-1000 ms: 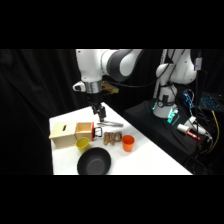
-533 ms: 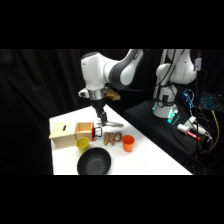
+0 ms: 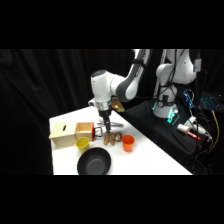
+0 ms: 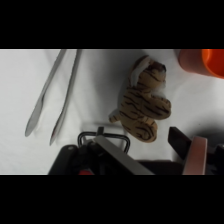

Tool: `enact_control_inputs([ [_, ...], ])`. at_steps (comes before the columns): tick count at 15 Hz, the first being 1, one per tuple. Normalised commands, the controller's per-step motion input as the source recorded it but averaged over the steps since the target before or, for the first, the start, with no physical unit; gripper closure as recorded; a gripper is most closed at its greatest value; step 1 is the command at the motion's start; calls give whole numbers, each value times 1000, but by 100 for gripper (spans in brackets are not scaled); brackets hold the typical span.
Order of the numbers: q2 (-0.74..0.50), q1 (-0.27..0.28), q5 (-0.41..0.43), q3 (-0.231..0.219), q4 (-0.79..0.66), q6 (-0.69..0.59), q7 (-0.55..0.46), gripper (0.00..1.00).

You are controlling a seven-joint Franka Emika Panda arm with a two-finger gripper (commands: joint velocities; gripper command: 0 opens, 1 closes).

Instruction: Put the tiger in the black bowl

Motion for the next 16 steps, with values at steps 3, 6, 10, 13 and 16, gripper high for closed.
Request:
enact_control_inputs([
  [3,146,77,163,10,-41,270,106,0],
  [6,179,38,207,32,3,301,0,0],
  [10,180,11,206,51,38,270,-82,0],
  [13,108,41,140,11,36,208,-91,27],
  [16,0,99,59,-59,2,141,-58,52],
])
